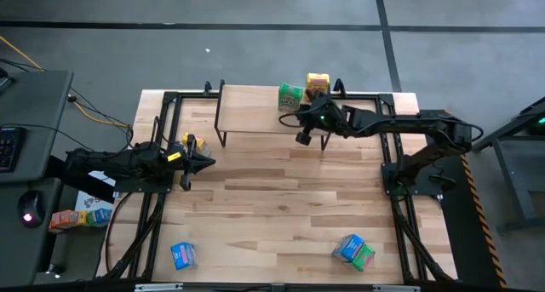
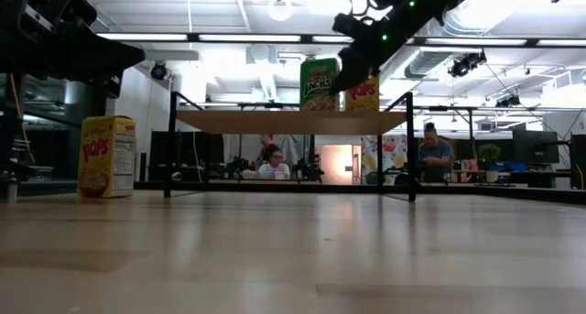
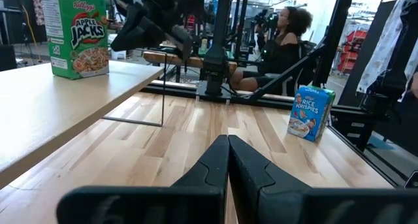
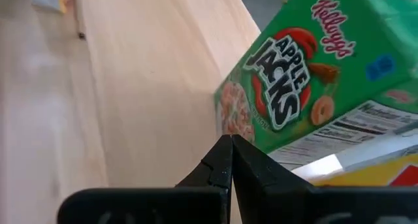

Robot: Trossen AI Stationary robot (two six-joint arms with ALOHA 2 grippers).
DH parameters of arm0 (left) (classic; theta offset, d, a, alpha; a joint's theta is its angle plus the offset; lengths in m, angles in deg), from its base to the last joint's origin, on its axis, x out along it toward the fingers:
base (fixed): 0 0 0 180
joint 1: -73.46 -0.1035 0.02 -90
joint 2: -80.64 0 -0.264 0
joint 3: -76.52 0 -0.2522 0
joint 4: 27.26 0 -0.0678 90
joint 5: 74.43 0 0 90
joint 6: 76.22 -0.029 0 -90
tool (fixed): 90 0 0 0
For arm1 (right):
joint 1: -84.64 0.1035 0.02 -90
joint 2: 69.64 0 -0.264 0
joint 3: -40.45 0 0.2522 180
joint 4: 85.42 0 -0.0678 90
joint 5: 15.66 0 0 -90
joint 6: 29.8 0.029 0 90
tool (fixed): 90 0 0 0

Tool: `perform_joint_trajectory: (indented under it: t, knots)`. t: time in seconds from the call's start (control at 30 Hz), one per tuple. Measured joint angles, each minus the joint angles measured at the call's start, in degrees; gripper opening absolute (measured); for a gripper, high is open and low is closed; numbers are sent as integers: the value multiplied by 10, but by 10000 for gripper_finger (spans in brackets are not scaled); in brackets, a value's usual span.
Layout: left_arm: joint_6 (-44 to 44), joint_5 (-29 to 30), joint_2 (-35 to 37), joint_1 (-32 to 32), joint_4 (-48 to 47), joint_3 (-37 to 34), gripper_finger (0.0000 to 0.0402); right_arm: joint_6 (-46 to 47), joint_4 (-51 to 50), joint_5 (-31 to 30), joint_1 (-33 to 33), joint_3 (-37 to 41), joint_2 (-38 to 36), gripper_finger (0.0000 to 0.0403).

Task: Stack cereal on shelf
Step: Put the top green cereal box on the shelf

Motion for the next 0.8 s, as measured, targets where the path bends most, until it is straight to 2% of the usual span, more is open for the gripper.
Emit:
perform_joint_trajectory:
  t: [0.33, 0.63, 0.8]
  knots:
    - [0, 0, 0, 0, 0, 0, 0, -24, 49, -68, -4, 0, 11, 0]
    - [0, 0, 0, 0, 0, 0, 0, -11, 66, -91, -5, 0, 11, 0]
    - [0, 0, 0, 0, 0, 0, 0, 23, 72, -79, -7, 0, 11, 0]
